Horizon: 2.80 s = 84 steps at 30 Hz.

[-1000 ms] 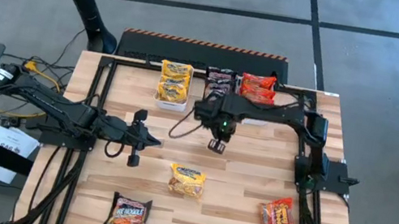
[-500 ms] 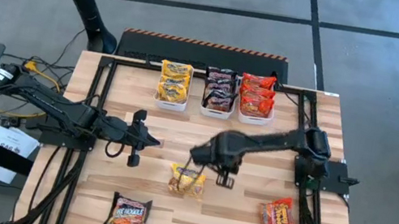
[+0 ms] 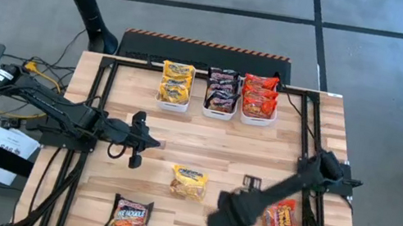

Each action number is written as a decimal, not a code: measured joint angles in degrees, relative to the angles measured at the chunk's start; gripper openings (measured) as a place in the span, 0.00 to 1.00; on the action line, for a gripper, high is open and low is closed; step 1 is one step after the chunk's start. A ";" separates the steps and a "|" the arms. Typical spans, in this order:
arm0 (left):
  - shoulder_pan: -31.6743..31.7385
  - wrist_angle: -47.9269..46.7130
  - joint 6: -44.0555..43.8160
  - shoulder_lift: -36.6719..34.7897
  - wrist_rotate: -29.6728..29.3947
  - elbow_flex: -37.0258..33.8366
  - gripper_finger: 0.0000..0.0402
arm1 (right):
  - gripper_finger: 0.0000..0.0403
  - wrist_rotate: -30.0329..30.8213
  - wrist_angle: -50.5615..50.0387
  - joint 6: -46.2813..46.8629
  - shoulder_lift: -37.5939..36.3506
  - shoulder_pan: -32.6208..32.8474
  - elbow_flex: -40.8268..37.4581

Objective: Sort Maruchan noodles
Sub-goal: Put the orange noodle pack into the right white bin

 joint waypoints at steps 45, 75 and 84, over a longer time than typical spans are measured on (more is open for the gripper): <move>0.00 -2.84 -1.65 0.00 0.43 0.00 0.00 | 0.55 -1.83 0.53 70.33 -2.94 24.98 -4.27; -0.02 -2.85 -0.87 0.00 0.47 0.00 0.00 | 0.50 1.58 23.46 83.59 -28.86 28.00 -38.91; -0.02 -2.87 -1.37 0.00 1.93 0.00 0.00 | 0.50 -2.83 28.33 82.44 -22.61 24.49 -38.88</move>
